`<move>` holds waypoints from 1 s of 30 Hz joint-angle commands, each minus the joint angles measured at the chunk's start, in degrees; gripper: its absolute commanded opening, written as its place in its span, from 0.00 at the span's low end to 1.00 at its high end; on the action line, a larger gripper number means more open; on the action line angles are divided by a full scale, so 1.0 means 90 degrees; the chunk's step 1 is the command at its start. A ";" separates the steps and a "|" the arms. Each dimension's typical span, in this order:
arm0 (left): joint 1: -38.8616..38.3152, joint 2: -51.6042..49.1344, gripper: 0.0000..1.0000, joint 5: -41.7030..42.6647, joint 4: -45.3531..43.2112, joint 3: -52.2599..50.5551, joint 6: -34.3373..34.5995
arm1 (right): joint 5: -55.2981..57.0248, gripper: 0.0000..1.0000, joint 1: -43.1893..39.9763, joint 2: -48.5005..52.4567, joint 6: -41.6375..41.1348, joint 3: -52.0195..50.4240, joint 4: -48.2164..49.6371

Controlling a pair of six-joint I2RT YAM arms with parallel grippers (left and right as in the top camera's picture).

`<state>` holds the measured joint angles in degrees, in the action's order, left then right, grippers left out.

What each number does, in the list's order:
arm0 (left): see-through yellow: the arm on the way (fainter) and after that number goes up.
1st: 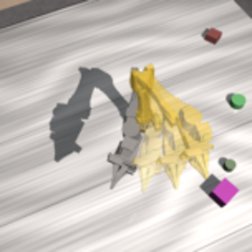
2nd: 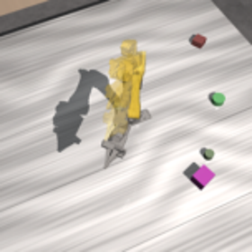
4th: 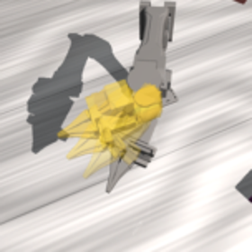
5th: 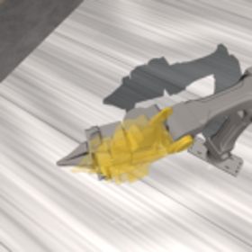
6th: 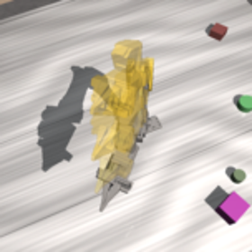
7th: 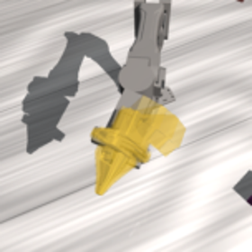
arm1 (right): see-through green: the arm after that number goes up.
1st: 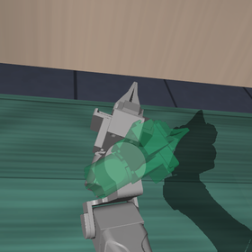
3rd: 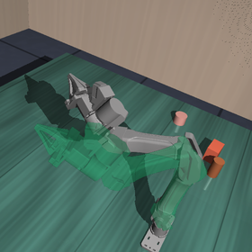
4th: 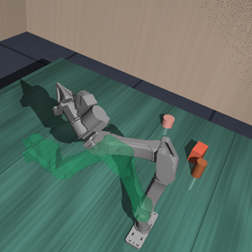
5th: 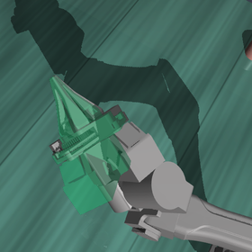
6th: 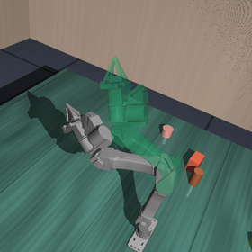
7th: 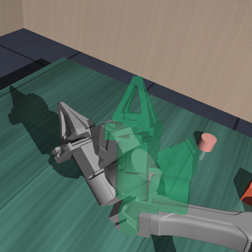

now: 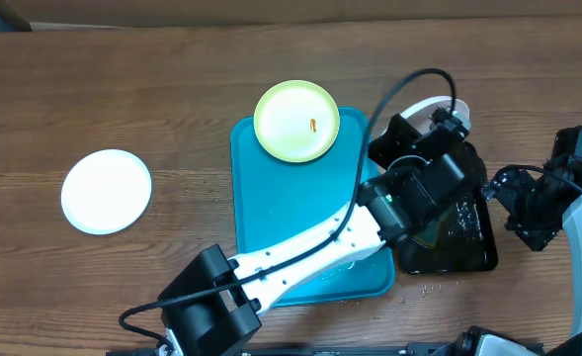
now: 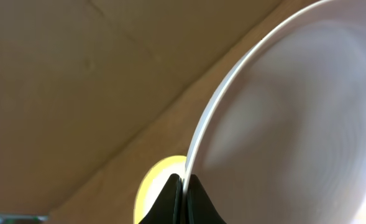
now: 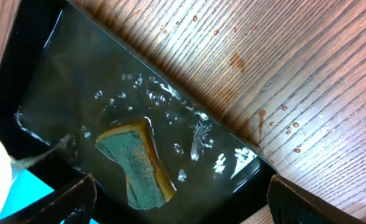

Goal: Clean dirty plates on tray and stack at the side
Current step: 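Lift the white plate with the left gripper and rinse it over the black tray, then carry the white plate left and lower it onto the other white plate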

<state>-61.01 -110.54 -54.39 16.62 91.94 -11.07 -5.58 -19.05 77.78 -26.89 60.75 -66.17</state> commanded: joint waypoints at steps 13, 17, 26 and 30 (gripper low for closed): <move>-0.0279 0.0039 0.04 -0.0814 -0.0359 0.0194 -0.0828 | -0.0012 0.90 -0.0012 -0.0039 0.0041 0.0041 0.0005; -0.0279 0.0039 0.04 -0.0814 -0.0359 0.0194 -0.0918 | -0.0012 0.90 -0.0012 -0.0039 0.0041 0.0041 0.0005; -0.0284 0.0039 0.04 -0.0816 -0.0359 0.0194 -0.0918 | -0.0012 0.90 -0.0012 -0.0039 0.0041 0.0041 0.0007; -0.0284 0.0039 0.04 -0.0838 -0.0357 0.0194 -0.0913 | -0.0012 0.90 -0.0012 -0.0039 0.0041 0.0041 0.0005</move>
<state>-63.02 -110.54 -60.31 13.87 91.98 -18.65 -5.61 -19.05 77.78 -26.92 60.75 -66.22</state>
